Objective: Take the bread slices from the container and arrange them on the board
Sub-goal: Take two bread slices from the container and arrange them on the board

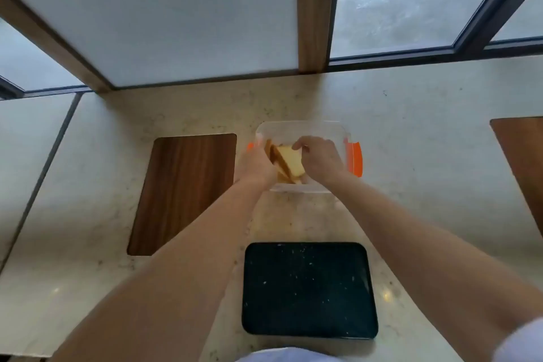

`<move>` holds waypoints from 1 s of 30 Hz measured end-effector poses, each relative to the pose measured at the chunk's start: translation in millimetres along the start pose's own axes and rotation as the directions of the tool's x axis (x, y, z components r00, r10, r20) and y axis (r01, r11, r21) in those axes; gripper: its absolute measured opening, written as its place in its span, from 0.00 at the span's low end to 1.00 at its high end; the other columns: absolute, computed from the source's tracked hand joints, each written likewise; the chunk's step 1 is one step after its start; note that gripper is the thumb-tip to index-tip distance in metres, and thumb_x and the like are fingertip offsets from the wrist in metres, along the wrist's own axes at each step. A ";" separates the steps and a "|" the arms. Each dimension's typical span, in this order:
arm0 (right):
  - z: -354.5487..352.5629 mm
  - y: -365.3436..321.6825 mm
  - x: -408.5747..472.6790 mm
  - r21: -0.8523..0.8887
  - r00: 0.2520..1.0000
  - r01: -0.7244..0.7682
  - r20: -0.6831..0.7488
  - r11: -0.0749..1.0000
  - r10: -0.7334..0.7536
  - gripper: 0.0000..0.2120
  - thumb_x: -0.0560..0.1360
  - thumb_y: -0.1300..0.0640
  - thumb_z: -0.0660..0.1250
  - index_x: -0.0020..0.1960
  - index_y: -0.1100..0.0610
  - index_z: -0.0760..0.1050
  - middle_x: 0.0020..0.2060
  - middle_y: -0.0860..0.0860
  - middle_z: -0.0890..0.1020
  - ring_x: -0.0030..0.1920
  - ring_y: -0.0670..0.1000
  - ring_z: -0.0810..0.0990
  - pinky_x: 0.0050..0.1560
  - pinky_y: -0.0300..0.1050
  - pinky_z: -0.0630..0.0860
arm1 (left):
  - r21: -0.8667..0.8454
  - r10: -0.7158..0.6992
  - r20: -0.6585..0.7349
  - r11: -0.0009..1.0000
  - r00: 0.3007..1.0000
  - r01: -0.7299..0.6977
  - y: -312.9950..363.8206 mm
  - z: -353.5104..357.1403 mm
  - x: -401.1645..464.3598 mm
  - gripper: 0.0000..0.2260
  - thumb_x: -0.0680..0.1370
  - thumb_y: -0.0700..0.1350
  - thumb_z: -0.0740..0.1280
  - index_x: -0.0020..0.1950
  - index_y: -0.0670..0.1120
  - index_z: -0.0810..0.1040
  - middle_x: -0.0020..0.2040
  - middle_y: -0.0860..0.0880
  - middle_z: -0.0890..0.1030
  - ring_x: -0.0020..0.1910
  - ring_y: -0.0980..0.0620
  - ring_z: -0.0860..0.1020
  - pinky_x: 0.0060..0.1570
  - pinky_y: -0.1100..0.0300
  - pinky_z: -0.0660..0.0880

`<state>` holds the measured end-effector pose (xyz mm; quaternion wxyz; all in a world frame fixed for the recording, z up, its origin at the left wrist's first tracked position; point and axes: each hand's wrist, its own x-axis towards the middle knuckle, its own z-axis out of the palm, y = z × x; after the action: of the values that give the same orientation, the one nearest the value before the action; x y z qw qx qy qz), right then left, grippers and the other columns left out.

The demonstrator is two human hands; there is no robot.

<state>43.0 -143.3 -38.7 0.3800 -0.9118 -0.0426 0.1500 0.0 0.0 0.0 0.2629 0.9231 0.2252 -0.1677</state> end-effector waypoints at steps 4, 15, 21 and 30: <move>13.5 2.5 13.7 -0.052 0.989 -0.062 0.129 0.997 0.068 0.18 0.77 0.57 0.69 0.66 0.50 0.75 0.67 0.54 0.72 0.59 0.57 0.77 0.55 0.47 0.76 | -0.074 -0.079 0.094 0.993 0.992 0.087 10.3 1.1 16.4 0.21 0.77 0.36 0.67 0.69 0.47 0.70 0.52 0.43 0.81 0.45 0.44 0.84 0.40 0.51 0.85; 34.6 6.0 29.0 -0.104 0.991 -0.056 0.113 0.993 0.068 0.28 0.74 0.47 0.68 0.71 0.53 0.67 0.63 0.55 0.76 0.55 0.58 0.79 0.45 0.50 0.71 | -0.162 -0.230 0.189 0.951 0.955 0.262 30.4 8.7 34.5 0.31 0.75 0.35 0.64 0.77 0.47 0.59 0.56 0.40 0.79 0.35 0.43 0.84 0.26 0.55 0.82; 23.0 17.5 28.4 -0.143 0.994 -0.053 0.085 0.988 0.066 0.25 0.75 0.45 0.66 0.68 0.54 0.68 0.52 0.52 0.81 0.44 0.54 0.79 0.39 0.47 0.74 | -0.102 -0.183 0.275 0.971 0.944 0.217 39.9 6.8 39.9 0.15 0.79 0.44 0.61 0.62 0.40 0.77 0.44 0.40 0.86 0.36 0.42 0.87 0.46 0.47 0.84; -11.2 9.4 36.0 -0.496 0.988 0.086 0.156 0.864 -0.009 0.19 0.74 0.64 0.64 0.64 0.56 0.70 0.34 0.50 0.71 0.33 0.52 0.74 0.27 0.43 0.65 | 0.230 -0.193 0.338 0.966 0.921 0.118 59.0 11.0 52.6 0.09 0.80 0.43 0.55 0.53 0.41 0.72 0.43 0.42 0.86 0.35 0.46 0.86 0.24 0.59 0.76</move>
<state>80.3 -150.7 -46.6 0.1297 -0.9641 -0.1306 0.1916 71.9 -33.8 -7.2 0.1885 0.8784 0.2280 -0.3753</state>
